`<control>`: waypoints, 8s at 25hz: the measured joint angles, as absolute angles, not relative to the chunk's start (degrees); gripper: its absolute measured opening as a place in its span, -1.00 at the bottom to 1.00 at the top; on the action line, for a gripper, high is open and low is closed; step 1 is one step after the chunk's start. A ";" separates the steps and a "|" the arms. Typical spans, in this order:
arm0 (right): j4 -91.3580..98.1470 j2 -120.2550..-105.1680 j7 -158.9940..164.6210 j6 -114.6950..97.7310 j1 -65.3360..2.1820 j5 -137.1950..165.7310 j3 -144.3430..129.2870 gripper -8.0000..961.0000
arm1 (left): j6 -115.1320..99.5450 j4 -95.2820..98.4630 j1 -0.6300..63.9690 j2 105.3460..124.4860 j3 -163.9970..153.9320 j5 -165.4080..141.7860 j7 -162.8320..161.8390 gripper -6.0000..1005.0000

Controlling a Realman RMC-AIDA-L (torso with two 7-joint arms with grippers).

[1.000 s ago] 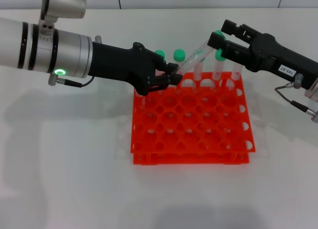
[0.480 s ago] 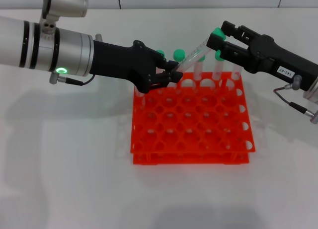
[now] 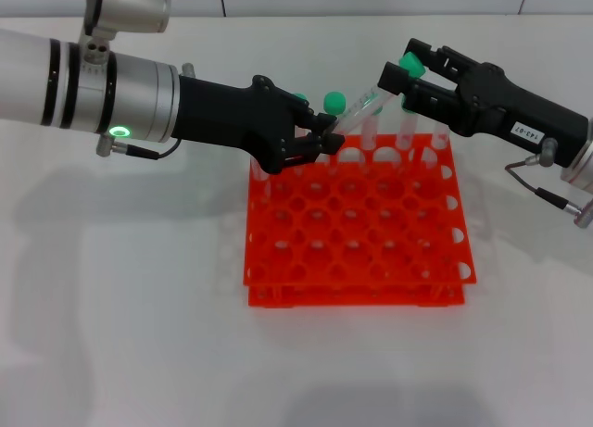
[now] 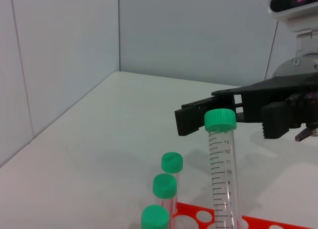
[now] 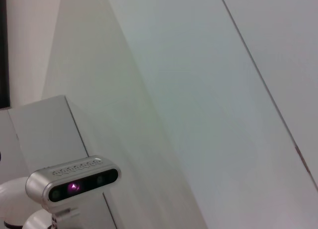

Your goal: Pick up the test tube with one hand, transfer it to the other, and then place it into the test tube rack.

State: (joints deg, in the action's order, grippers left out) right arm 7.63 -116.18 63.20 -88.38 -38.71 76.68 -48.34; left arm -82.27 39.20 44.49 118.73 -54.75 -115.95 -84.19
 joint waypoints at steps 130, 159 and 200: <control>33.69 -115.56 80.39 -66.65 -47.97 86.59 -78.19 -0.45 | -85.18 59.59 -0.17 119.26 -57.12 -96.72 -79.24 0.75; 33.29 -115.56 82.00 -62.58 -49.76 87.26 -84.02 -0.45 | -84.26 56.73 1.45 119.17 -57.13 -96.94 -78.20 0.75; 36.57 -112.26 71.46 -83.15 -26.18 88.54 -68.04 0.79 | -95.08 46.89 11.25 113.92 -52.56 -98.71 -76.91 0.75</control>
State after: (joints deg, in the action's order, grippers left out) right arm 36.57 -112.26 71.46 -83.15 -26.18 88.54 -68.04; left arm -95.08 46.89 11.25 113.92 -52.56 -98.71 -76.91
